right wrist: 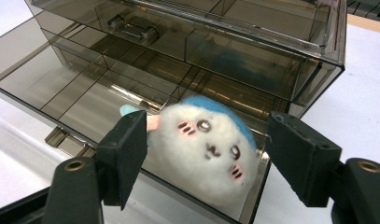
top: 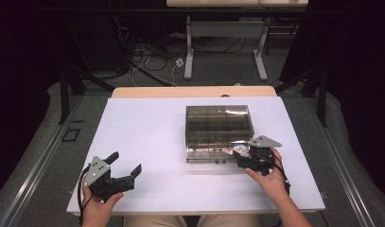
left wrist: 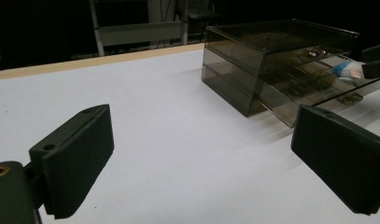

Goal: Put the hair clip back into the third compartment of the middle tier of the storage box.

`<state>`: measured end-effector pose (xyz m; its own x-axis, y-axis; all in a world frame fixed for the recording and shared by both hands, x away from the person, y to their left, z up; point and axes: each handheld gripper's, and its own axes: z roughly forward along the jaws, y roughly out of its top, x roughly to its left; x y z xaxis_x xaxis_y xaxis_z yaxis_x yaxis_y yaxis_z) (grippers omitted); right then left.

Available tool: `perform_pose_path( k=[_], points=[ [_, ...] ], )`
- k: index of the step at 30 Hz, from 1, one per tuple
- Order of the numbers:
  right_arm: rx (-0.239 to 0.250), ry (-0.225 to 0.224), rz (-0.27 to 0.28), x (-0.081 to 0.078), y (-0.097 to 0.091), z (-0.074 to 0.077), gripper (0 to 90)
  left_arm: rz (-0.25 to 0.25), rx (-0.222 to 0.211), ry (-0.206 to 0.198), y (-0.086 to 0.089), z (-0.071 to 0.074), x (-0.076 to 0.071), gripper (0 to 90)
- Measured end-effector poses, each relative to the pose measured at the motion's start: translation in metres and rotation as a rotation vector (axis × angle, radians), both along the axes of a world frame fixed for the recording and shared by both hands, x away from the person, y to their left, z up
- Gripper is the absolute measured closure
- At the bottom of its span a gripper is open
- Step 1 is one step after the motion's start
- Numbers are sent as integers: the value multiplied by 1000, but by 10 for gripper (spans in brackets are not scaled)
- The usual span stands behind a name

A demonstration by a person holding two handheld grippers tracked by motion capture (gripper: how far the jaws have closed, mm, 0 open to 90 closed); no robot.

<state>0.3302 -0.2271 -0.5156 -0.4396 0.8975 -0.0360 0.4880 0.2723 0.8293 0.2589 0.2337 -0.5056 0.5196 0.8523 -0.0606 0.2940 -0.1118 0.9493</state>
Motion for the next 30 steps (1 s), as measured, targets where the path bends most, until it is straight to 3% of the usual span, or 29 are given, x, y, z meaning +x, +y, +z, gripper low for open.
perform_pose_path(
  k=[9, 13, 14, 19, 23, 30],
  points=[
    [52, 0, -3, -2, 0, 2, 208, -4, 6, -1, 0, 0, 1, 58],
    [54, -6, -10, -3, 1, 2, 143, -2, 5, -7, 1, 0, 1, 58],
    [35, -22, -16, -4, 0, 3, 143, -1, -2, -6, 1, 0, 1, 58],
    [63, -12, -15, -4, -2, 5, 124, -5, 10, -7, 0, 0, 1, 58],
    [72, -12, -28, -5, -3, 7, 85, -1, -8, 5, 0, 0, 1, 58],
    [96, -21, 4, -8, -1, 16, 0, 1, -1, 1, 1, 0, 1, 58]
  ],
)
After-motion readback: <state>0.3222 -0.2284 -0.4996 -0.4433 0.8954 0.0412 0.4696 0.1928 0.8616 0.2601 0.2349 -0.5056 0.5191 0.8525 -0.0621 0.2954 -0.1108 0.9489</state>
